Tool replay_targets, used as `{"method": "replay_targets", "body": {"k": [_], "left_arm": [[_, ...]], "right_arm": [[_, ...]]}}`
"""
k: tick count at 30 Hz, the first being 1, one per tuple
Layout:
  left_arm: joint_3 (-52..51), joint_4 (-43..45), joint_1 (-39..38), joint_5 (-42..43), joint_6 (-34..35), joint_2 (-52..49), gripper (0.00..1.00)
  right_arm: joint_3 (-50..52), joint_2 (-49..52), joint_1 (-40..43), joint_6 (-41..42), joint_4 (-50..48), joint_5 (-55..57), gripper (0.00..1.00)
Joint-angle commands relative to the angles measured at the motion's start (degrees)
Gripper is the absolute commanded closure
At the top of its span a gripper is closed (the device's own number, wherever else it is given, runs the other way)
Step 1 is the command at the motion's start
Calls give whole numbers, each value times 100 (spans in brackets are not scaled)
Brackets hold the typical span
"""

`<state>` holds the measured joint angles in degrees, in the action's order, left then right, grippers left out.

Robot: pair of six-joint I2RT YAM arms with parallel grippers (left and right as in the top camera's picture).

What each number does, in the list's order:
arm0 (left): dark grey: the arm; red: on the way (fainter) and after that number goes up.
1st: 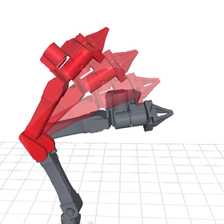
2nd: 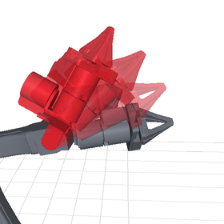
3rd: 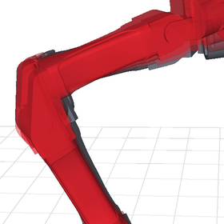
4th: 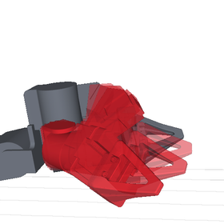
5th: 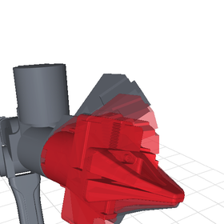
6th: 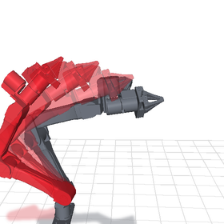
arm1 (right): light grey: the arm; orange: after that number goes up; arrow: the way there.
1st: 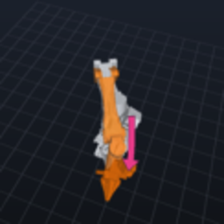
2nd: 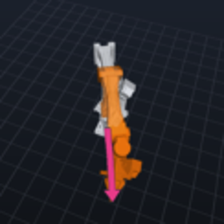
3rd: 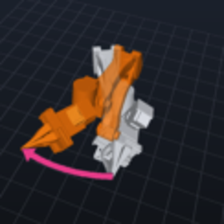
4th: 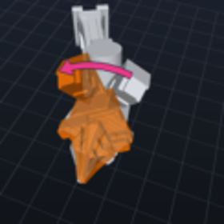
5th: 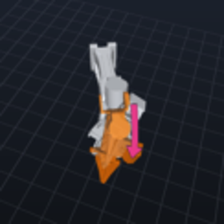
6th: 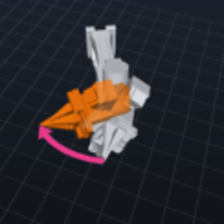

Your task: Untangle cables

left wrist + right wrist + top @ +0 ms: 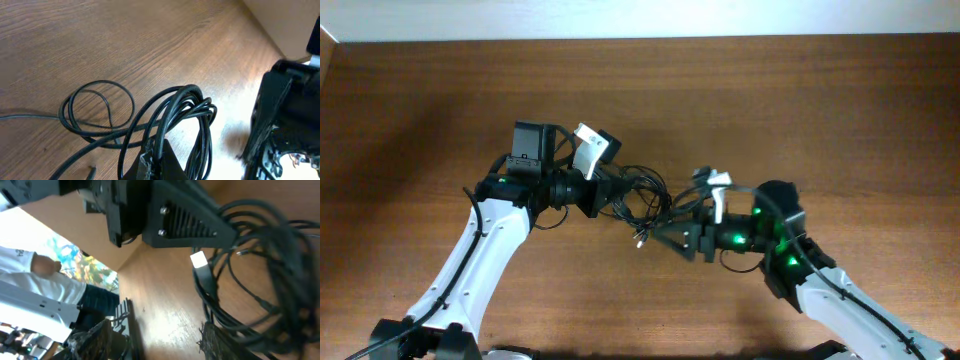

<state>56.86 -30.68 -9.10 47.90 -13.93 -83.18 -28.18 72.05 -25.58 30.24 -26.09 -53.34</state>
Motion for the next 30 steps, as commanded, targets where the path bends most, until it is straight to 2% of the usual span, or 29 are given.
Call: {"method": "replay_targets", "body": {"k": [1,3,6,9,12,13,15,17,21,24,25,29,30], "left_arm": [[28,-118,-2,358,-114,-50,100],[28,-129,0,601,-118,-50,100],[28,44,-2,1829,-120,-50,100],[28,50,0,2798,-120,-50,100],[28,48,-2,3121,-118,-50,100],[28,66,-2,3187,-118,-50,100],[28,72,-2,3108,-289,-50,100],[28,70,0,2695,-286,-50,100],[28,70,0,1873,-286,-50,100],[28,70,0,1023,-155,-50,100],[28,74,0,879,63,-50,100],[28,109,-2,610,61,-50,100],[28,111,-2,-168,190,-50,100]], "right_arm": [[-142,-44,-348,-101,295,1241,43],[-142,-33,-474,-155,378,1709,42],[-142,50,-560,-52,590,2710,43],[-142,136,-557,551,822,3405,45],[-142,140,-553,1134,833,3519,45],[-142,140,-553,1615,833,3368,45],[-142,140,-553,1646,651,2564,45],[-142,138,-553,1071,236,1768,44],[-142,138,-553,1222,70,1003,44],[-142,138,-553,1410,11,789,44],[-142,138,-553,1661,15,892,44],[-142,138,-553,2474,-94,1427,40],[-142,138,-555,2505,-221,1088,40]]}}
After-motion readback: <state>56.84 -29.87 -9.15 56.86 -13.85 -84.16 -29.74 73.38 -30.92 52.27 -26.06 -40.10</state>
